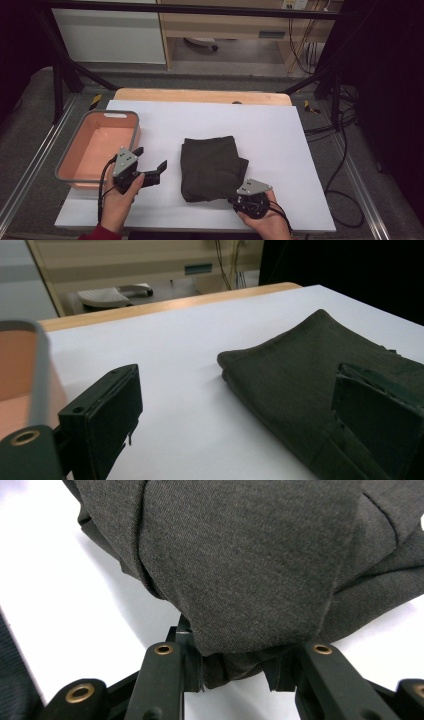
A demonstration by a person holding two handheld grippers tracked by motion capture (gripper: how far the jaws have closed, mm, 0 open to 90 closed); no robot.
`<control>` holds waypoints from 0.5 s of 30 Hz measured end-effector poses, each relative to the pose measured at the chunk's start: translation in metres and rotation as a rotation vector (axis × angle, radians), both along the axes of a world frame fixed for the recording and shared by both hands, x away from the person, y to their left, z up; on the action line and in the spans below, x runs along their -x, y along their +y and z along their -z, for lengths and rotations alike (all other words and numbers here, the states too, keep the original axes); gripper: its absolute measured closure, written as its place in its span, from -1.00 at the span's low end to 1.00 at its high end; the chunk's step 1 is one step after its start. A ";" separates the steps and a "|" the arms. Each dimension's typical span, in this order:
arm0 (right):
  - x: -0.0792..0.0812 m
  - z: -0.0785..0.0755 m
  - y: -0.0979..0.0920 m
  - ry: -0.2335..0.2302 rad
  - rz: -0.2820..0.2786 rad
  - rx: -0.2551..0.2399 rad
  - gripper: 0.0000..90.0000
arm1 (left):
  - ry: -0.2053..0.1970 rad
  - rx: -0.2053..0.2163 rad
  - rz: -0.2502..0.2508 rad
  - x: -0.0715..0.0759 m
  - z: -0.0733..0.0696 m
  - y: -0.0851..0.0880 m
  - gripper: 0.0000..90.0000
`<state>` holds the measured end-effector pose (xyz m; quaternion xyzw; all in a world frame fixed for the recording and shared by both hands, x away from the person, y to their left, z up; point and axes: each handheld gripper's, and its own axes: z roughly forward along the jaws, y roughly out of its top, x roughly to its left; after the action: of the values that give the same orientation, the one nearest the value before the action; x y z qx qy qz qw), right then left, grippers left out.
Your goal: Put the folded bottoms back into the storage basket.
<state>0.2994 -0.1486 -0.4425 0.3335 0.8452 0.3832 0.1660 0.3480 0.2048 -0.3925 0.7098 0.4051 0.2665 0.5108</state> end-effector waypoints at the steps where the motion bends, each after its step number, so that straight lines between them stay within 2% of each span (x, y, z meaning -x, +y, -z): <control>1: 0.001 0.000 0.000 0.000 -0.001 0.001 0.47 | 0.007 -0.004 0.006 -0.004 0.001 -0.004 -0.85; 6: -0.001 0.002 0.000 0.015 -0.004 -0.002 0.45 | 0.022 -0.021 0.002 -0.025 0.006 -0.022 -0.85; 8: -0.001 0.002 0.000 0.018 -0.004 -0.004 0.45 | 0.033 -0.011 -0.006 -0.034 0.009 -0.028 -0.84; 15: -0.002 0.003 -0.001 0.031 -0.005 -0.011 0.42 | 0.113 0.011 0.000 -0.061 0.017 -0.040 -0.84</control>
<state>0.3016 -0.1496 -0.4459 0.3383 0.8463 0.3831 0.1501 0.4091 0.1644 -0.4096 0.7209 0.4347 0.2237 0.4911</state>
